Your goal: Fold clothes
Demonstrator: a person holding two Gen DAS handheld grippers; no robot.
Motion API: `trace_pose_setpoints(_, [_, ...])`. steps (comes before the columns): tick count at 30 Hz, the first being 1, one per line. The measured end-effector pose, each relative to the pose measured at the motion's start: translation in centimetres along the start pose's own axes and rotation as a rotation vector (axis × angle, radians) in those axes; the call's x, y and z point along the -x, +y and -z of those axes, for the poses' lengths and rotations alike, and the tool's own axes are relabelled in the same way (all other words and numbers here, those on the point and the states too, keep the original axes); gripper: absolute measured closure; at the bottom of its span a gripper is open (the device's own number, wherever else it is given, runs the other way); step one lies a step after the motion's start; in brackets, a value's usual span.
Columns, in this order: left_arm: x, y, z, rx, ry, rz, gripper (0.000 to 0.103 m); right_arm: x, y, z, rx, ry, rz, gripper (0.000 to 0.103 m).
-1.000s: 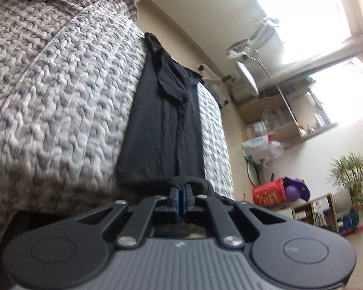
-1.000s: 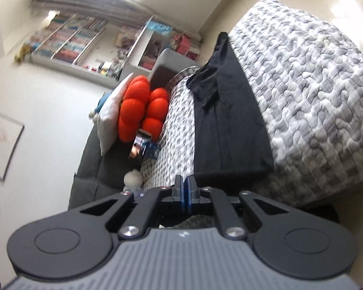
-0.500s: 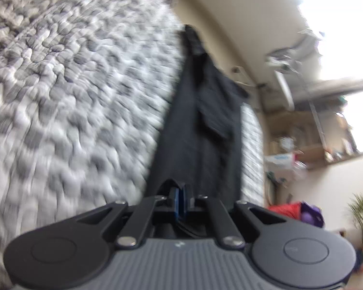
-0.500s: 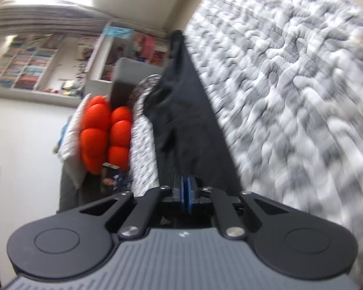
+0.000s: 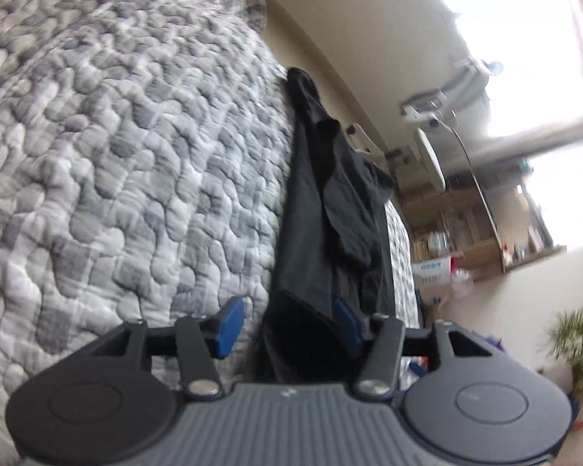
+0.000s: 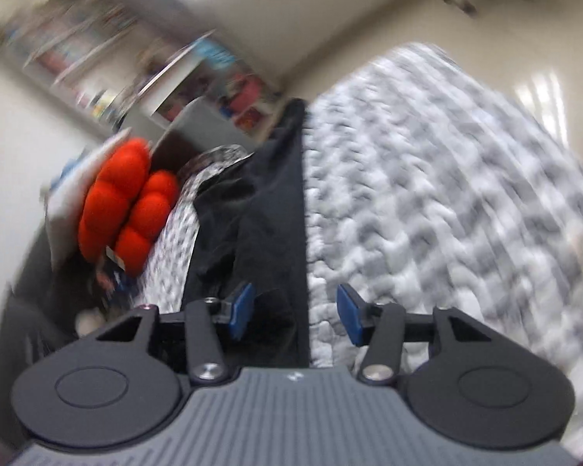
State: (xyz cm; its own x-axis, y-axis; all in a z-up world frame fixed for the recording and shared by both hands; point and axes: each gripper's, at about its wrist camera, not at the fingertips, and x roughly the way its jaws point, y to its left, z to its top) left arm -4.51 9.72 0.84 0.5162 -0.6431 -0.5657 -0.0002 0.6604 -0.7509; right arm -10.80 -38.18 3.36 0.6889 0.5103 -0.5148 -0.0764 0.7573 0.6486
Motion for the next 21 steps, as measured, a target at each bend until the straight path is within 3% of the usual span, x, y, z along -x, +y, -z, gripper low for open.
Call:
trace_pose_setpoints(7, [0.8,0.2,0.6,-0.106,-0.076,0.034,0.045,-2.2,3.6,2.0,0.450,0.050,0.022,0.051])
trace_pose_setpoints(12, [1.0,0.0,1.2,-0.157,-0.085,0.087,0.045,-4.7,4.3,2.0,0.504,0.088,0.019,0.051])
trace_pose_setpoints(13, [0.6,-0.4,1.3,-0.192,-0.080,0.071,0.044,-4.8,4.2,2.0,0.508,0.092,0.019,0.053])
trace_pose_setpoints(15, [-0.4,-1.2,1.6,-0.261,-0.069,0.040,0.045,-5.4,4.6,1.9,0.516,0.092,0.048,0.079])
trace_pose_setpoints(16, [-0.9,-1.5,1.7,-0.282,-0.066,0.025,0.047,-5.7,4.7,1.9,0.519,0.091,0.061,0.085])
trace_pose_setpoints(17, [-1.4,-1.8,1.7,-0.300,-0.057,0.014,0.058,-5.6,4.8,1.9,0.512,0.083,0.066,0.089])
trace_pose_setpoints(18, [-1.8,-2.0,1.8,-0.318,-0.049,0.004,0.087,-5.4,4.9,1.8,0.505,0.076,0.071,0.091])
trace_pose_setpoints(19, [-2.3,-2.2,1.8,-0.335,-0.041,-0.007,0.096,-5.2,4.9,1.8,0.499,0.068,0.076,0.091])
trace_pose_setpoints(21, [-2.8,-2.4,1.7,-0.352,-0.034,-0.016,0.096,-5.0,4.9,2.0,0.499,0.056,0.089,0.092])
